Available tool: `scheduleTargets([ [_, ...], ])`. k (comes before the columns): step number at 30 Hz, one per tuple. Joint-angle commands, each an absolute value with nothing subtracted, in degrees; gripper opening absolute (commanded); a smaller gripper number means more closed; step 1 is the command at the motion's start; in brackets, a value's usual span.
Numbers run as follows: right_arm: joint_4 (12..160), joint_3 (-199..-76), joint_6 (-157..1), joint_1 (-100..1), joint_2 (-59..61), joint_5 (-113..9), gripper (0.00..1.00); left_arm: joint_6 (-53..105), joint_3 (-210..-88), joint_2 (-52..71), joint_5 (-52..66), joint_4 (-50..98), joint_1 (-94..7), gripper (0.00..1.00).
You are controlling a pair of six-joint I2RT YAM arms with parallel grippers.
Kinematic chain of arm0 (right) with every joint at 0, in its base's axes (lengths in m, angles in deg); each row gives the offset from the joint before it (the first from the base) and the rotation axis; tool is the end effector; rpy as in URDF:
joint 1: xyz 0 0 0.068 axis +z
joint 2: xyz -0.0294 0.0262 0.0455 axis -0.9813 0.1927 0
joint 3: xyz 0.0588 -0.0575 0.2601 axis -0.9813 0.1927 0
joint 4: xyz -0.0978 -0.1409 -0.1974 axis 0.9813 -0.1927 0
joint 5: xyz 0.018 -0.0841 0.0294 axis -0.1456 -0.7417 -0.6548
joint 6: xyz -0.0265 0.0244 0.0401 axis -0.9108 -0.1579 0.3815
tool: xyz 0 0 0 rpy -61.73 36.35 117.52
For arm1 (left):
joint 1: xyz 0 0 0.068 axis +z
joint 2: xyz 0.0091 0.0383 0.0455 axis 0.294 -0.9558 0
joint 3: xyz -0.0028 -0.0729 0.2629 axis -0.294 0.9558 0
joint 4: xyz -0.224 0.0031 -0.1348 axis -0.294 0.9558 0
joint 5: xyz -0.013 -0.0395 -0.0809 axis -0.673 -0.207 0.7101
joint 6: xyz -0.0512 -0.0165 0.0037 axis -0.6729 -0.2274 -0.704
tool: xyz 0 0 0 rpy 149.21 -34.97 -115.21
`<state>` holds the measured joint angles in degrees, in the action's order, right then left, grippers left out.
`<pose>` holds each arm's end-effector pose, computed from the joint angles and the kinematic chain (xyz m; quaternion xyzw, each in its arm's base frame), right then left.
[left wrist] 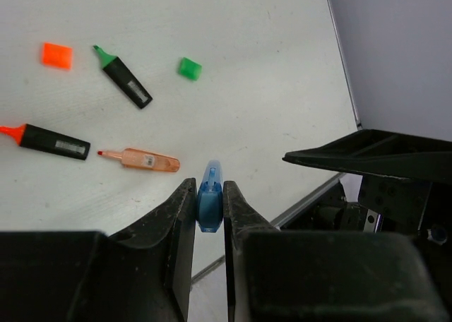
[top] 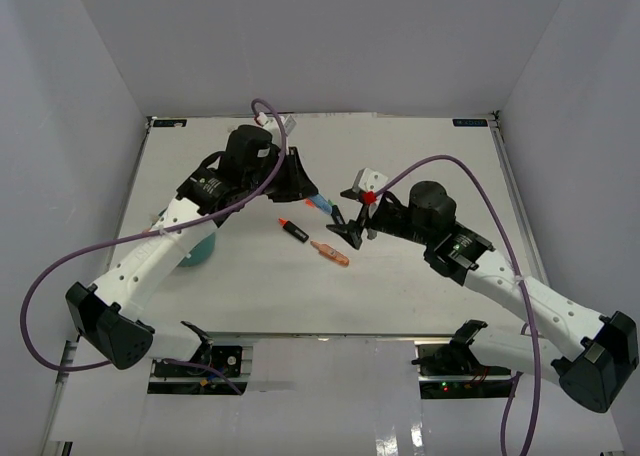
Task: Sort the stationery into containers
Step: Close the pen cap on the pen, then place the pen in the storage box.
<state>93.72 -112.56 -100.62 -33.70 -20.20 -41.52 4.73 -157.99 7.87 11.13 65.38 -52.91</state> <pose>0.1663 0.1832 0.3558 -0.4555 0.5605 0.2844 0.6304 0.2300 -0.1754 0.3872 0.0743 0.8793 -0.3373 0.3281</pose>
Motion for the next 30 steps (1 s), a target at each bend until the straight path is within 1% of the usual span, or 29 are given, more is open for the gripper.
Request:
scheduleTargets([
  [1,92.37,-109.05,-100.45,-33.45,-23.03,-41.49,0.85,6.72,-160.82,9.96,2.95,66.82,-52.17,0.00],
  [3,90.27,-108.17,-100.10,-33.36,-24.87,-42.37,0.91,7.16,-160.65,10.40,0.04,68.22,-51.82,0.00],
  [4,89.73,-107.64,-99.84,-33.36,-25.58,-42.98,0.96,7.16,-160.56,10.75,-4.24,69.02,-51.03,0.00],
  [5,89.29,-107.11,-99.75,-33.36,-26.11,-44.03,0.98,7.25,-160.56,10.92,-5.94,69.98,-50.33,0.00],
  [8,87.88,-104.83,-98.96,-33.45,-28.04,-46.05,0.93,8.21,-159.77,11.98,-12.08,74.89,-46.38,0.00],
  [9,87.79,-104.30,-98.26,-33.45,-28.66,-46.76,0.90,8.91,-158.99,12.24,-13.41,75.78,-43.32,0.00],
  [15,88.05,-100.79,-95.01,-33.45,-29.37,-52.56,0.90,12.35,-154.06,15.41,-16.06,78.86,-30.66,0.00],
  [21,88.14,-99.55,-92.98,-33.45,-28.14,-51.52,0.90,15.42,-148.71,15.58,-18.43,78.70,-24.41,0.00],
  [26,89.55,-98.41,-91.75,-33.45,-27.43,-49.59,0.90,14.20,-141.50,16.99,-20.19,73.78,-22.82,0.00],
  [30,89.81,-97.88,-91.66,-33.36,-27.26,-49.23,0.90,14.11,-140.34,17.08,-20.90,73.33,-21.93,0.00],
])
